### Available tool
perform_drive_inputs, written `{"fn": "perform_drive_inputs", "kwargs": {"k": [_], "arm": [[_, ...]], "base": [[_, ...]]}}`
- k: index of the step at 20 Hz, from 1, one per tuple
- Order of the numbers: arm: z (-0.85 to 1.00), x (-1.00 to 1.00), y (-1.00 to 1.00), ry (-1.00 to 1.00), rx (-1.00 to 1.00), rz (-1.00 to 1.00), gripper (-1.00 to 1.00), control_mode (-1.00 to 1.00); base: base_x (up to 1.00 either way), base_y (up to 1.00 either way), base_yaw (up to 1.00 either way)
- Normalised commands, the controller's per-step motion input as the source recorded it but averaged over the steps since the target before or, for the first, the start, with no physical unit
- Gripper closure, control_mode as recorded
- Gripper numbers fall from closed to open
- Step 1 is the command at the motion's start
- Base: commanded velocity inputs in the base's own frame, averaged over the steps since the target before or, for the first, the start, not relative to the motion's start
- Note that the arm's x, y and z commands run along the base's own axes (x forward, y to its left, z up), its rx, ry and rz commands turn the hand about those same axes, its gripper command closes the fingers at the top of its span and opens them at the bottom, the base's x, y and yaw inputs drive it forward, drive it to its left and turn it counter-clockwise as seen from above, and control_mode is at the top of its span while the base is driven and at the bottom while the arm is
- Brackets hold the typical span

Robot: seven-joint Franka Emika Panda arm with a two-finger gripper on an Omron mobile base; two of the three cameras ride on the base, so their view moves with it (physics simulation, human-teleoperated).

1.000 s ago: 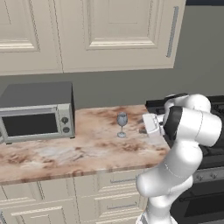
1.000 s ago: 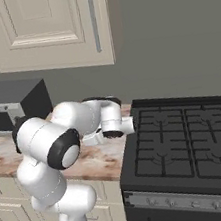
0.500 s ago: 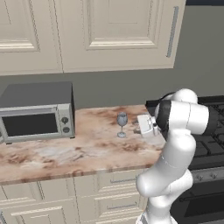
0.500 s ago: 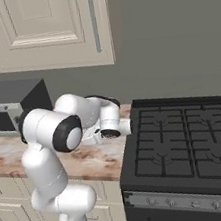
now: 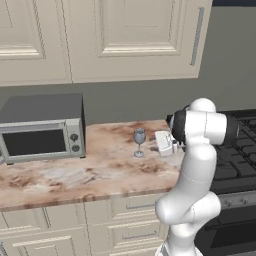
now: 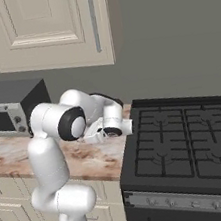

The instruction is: Retrieve the wine glasses from the counter and place one next to each plate.

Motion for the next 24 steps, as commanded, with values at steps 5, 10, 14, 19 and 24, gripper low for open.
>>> {"fn": "perform_drive_inputs", "kwargs": {"k": [5, 10, 14, 19, 24], "arm": [[-0.13, 0.23, 0.02, 0.0, 0.0, 0.0, -1.0, -1.0], [-0.2, 0.26, 0.09, -0.02, 0.0, 0.0, -1.0, -1.0], [-0.18, 0.16, 0.11, -0.03, 0.0, 0.0, -1.0, -1.0], [-0.16, 0.09, 0.13, -0.02, 0.0, 0.0, -1.0, -1.0], [-0.23, 0.16, 0.16, -0.01, 0.0, 0.0, -1.0, -1.0]], "base": [[0.0, 0.0, 0.0], [0.0, 0.0, 0.0], [0.0, 0.0, 0.0], [0.0, 0.0, 0.0], [0.0, 0.0, 0.0]]}}
